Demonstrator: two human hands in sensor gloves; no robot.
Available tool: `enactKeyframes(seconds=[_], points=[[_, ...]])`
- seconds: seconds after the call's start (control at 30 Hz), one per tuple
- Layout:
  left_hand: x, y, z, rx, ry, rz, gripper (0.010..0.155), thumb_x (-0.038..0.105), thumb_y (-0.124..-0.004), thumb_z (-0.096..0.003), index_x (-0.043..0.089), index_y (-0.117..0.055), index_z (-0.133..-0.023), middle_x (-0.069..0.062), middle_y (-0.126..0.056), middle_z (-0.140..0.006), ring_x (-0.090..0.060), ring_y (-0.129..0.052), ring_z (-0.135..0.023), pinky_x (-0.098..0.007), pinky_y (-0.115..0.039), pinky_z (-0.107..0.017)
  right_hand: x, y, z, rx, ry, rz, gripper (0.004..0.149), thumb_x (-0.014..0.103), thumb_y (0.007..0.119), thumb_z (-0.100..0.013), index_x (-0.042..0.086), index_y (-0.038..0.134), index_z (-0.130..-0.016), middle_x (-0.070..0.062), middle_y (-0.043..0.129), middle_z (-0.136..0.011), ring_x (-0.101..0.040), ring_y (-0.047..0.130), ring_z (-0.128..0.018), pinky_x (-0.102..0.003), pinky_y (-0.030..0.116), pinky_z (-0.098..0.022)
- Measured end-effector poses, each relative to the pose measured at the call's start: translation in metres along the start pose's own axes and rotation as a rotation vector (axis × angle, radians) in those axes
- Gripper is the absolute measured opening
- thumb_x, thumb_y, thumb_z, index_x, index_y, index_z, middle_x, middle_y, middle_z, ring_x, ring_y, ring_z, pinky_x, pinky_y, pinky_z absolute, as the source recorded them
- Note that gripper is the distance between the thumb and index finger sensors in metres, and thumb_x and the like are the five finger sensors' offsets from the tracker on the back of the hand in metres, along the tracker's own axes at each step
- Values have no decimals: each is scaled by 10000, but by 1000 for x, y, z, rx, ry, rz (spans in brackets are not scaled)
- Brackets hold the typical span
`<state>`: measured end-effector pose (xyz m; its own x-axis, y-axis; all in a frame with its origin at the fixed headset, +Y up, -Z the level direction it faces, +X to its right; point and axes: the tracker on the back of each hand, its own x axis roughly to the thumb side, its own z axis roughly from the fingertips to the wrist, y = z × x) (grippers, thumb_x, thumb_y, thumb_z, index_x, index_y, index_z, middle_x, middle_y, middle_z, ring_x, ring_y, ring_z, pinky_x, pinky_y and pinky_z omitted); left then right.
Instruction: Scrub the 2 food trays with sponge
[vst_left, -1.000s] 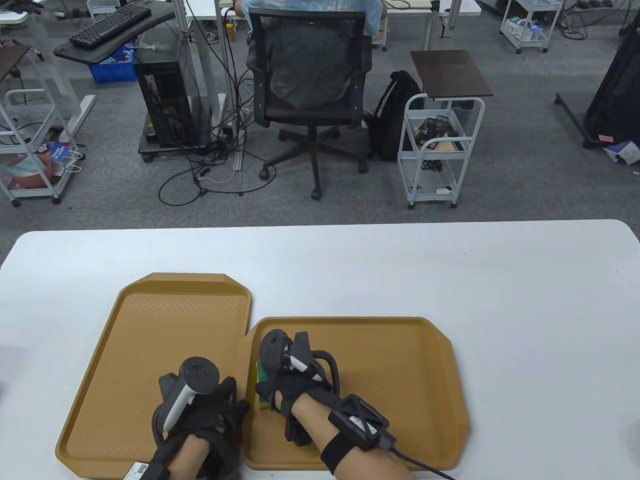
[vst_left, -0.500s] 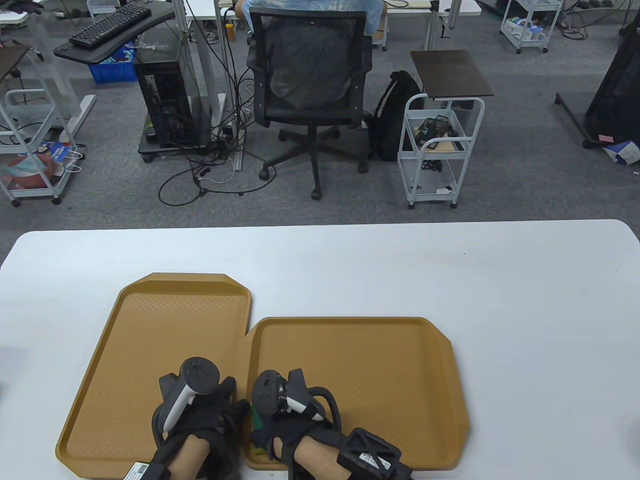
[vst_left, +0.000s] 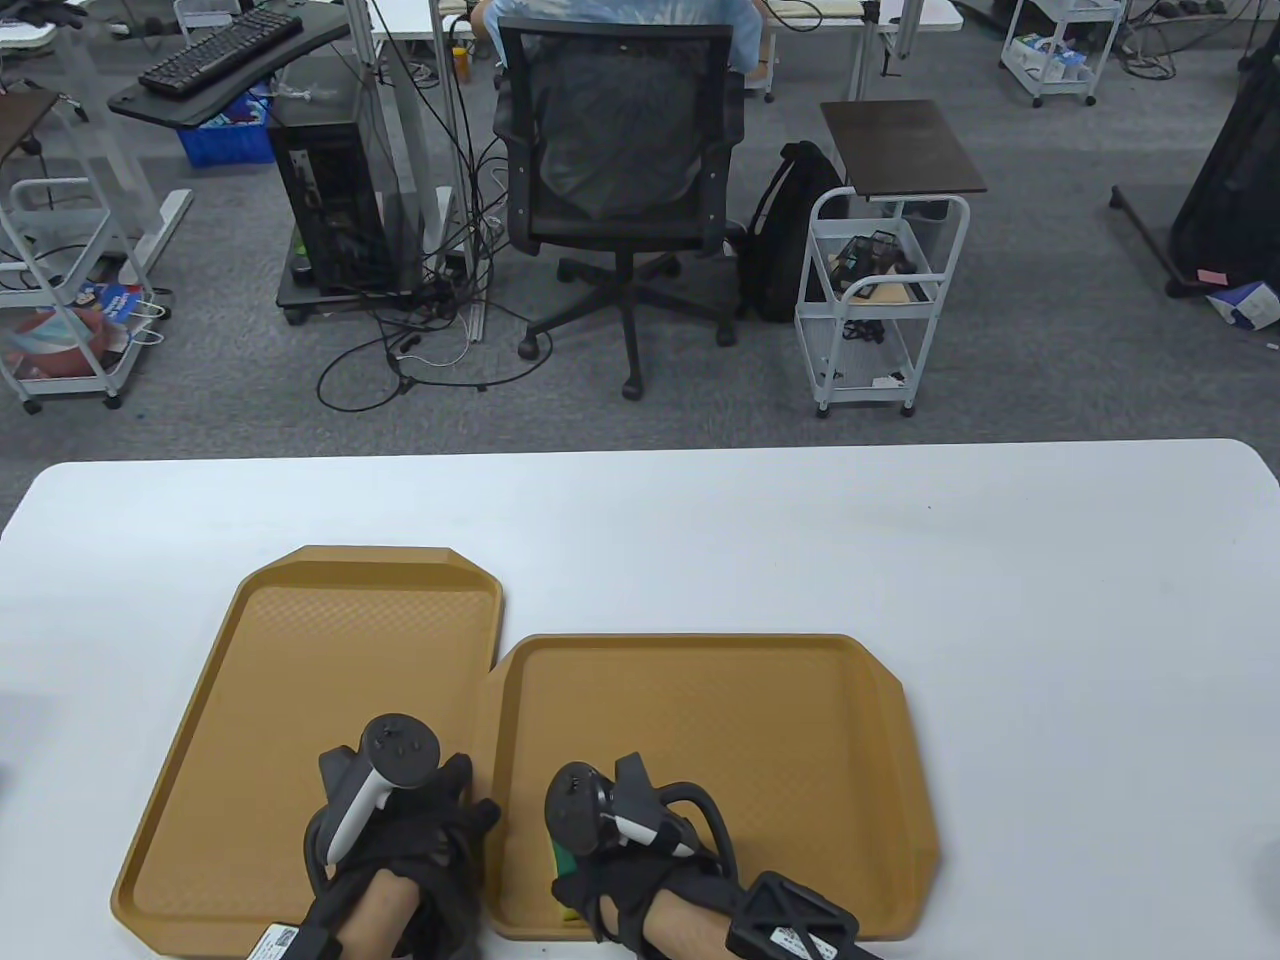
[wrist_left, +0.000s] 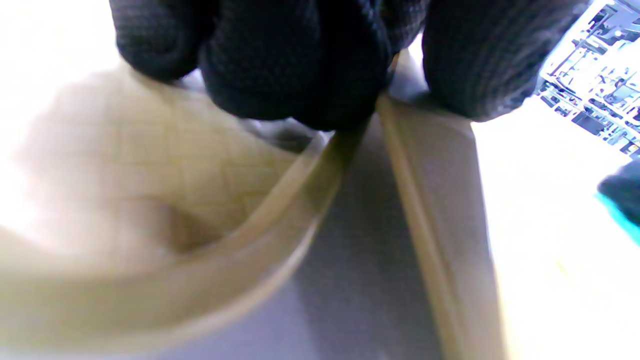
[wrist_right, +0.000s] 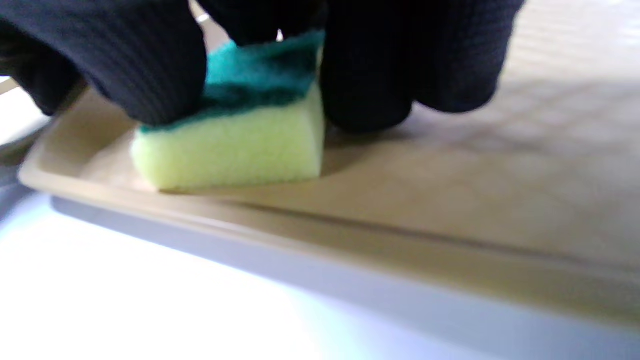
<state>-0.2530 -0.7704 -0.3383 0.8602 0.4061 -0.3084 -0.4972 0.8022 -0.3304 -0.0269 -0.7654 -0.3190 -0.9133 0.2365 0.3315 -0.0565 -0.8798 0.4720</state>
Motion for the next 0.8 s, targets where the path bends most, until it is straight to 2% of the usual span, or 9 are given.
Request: enactKeyframes(seconds=[0.63,0.8], points=[[1,-1,0,10,8,-10,712,511,-856,-409,271,-667,-1051,-54,-954,-610,-270,-951,-461,-495,-770,-508,-139,-9,71,-11,199,-28,759,420,836,-459,190,459,-1077,-134,414,-1137,-341,834,-670,-505,788,-525],[1,-1,0,11,10,-12,711,510,-855,-409,271,-666,-1052,-53,-953,-610,-272,-951,-461,-496,-769,-509,-162,-10,89,-48,262,12,748,396,846,-458,173,485,-1074,-151,429,-1135,-352,835,-672,-508,789,-528]])
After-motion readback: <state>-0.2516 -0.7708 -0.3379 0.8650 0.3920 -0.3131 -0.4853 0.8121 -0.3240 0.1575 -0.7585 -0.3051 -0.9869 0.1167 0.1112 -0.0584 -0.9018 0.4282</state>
